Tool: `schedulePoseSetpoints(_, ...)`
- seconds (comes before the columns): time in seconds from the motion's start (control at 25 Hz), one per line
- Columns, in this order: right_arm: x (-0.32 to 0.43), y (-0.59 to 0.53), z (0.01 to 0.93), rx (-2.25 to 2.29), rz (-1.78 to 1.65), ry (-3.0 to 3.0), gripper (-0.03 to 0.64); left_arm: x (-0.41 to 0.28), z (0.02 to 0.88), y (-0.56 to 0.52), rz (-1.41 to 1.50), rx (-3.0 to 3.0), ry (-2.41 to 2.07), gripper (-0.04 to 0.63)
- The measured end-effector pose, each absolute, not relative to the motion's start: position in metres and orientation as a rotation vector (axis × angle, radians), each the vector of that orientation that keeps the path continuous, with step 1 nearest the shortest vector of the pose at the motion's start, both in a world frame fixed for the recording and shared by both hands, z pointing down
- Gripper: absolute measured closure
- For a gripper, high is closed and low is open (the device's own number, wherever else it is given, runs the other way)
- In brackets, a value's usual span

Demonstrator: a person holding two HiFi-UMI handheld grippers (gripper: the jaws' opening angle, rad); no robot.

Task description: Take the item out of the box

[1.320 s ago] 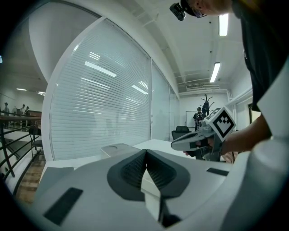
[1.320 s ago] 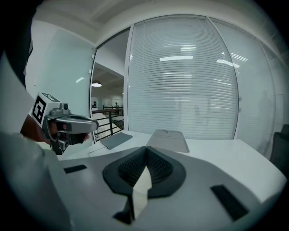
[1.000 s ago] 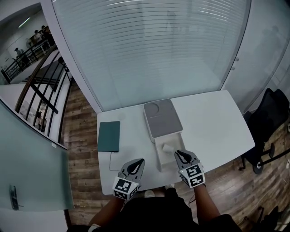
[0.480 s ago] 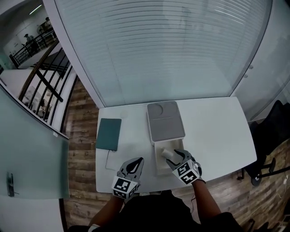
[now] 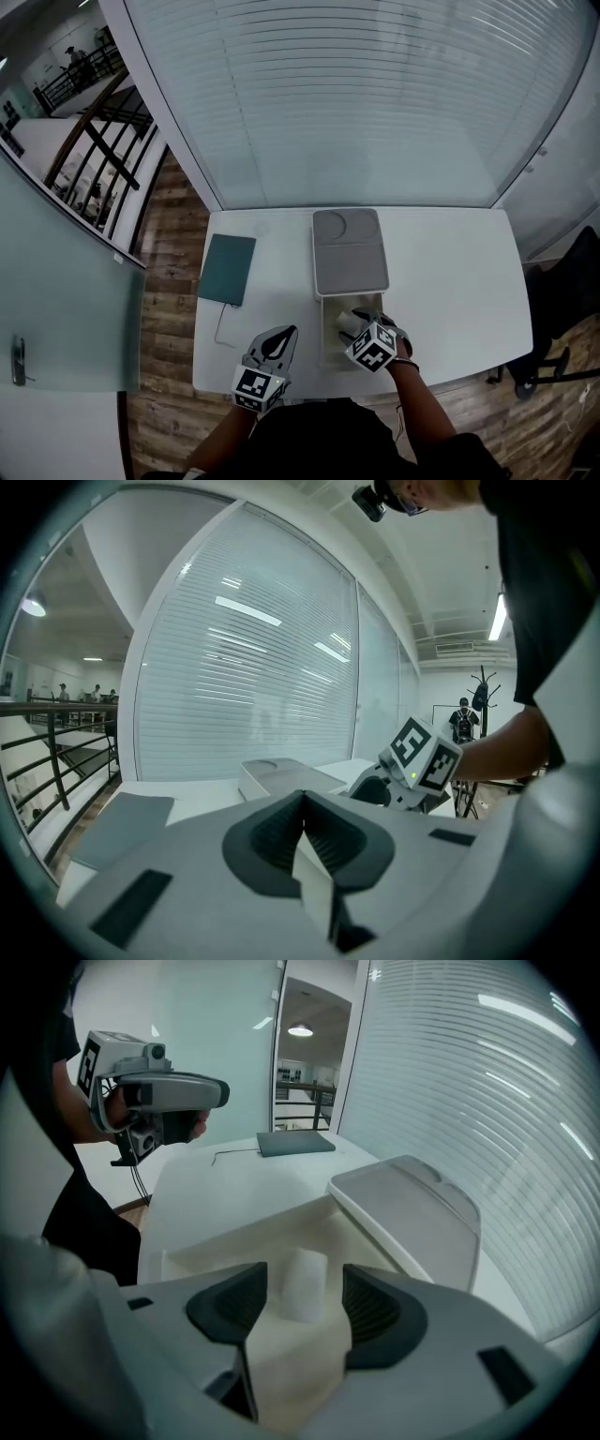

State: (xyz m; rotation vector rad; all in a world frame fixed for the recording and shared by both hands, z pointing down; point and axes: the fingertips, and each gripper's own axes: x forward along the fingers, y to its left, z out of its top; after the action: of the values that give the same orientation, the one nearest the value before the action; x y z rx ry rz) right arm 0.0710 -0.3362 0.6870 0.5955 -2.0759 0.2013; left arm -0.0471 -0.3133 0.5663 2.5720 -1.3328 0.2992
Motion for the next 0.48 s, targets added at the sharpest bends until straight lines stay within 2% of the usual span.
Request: schedulePoseSetpoints(0.48, 0.064, -0.34, 0.716, 0.514, 0.177, -1.951, 0.427, -0.065, 0.573, -0.311, 0.325, 2.508, -1.413, 0.583)
